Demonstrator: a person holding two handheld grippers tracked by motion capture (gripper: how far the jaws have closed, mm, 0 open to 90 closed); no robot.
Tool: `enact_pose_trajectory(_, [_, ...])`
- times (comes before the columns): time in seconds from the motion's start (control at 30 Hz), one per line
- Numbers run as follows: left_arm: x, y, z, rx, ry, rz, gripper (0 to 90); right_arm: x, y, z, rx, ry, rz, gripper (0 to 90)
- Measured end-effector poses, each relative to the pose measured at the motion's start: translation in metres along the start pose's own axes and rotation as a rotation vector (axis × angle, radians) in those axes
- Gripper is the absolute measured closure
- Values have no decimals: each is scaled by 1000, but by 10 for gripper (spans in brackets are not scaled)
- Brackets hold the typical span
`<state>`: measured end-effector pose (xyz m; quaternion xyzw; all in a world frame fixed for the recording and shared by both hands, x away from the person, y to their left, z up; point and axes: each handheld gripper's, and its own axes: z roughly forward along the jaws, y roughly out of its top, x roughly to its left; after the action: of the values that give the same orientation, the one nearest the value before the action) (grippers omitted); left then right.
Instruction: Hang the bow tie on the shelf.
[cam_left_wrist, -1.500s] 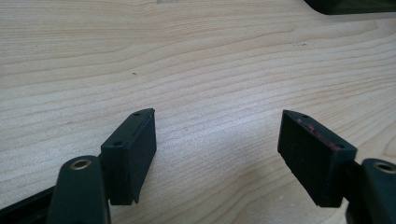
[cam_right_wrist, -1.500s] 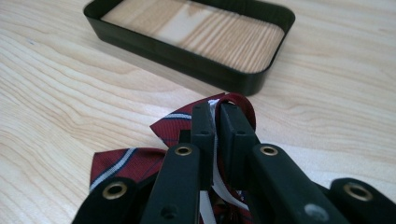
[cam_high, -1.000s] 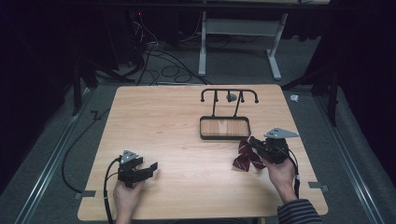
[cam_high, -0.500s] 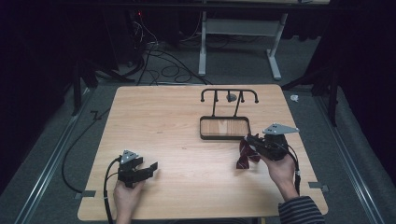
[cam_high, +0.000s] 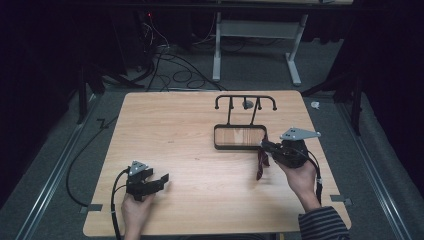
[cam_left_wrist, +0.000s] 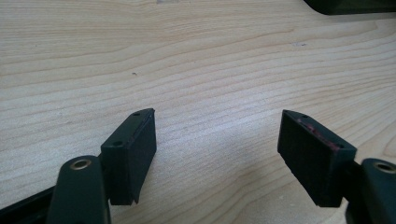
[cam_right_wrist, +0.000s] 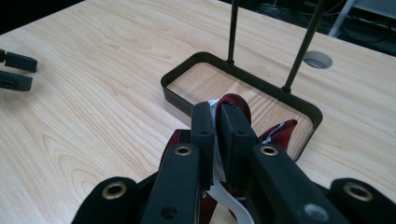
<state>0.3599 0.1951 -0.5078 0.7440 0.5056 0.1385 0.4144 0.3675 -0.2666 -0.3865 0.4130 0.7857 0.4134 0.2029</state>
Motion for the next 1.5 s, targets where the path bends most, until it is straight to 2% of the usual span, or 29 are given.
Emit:
enact_pose_trajectory(0.17, [0, 0, 0, 0, 0, -1, 286, 1, 6, 1, -13, 7, -8, 863])
enact_pose_trajectory(0.37, [0, 0, 0, 0, 0, -1, 286, 6, 18, -1, -41, 2, -41, 863])
enact_pose_trajectory(0.8, [0, 0, 0, -1, 1, -1, 286, 8, 38, 2, -51, -10, -62, 863])
enact_pose_trajectory(1.2, [0, 0, 0, -1, -2, -2, 285, 10, 67, 8, -63, -25, -99, 863])
enact_pose_trajectory(1.5, [1, 0, 0, 0, -3, -3, 285, 10, 76, 12, -64, -32, -102, 863])
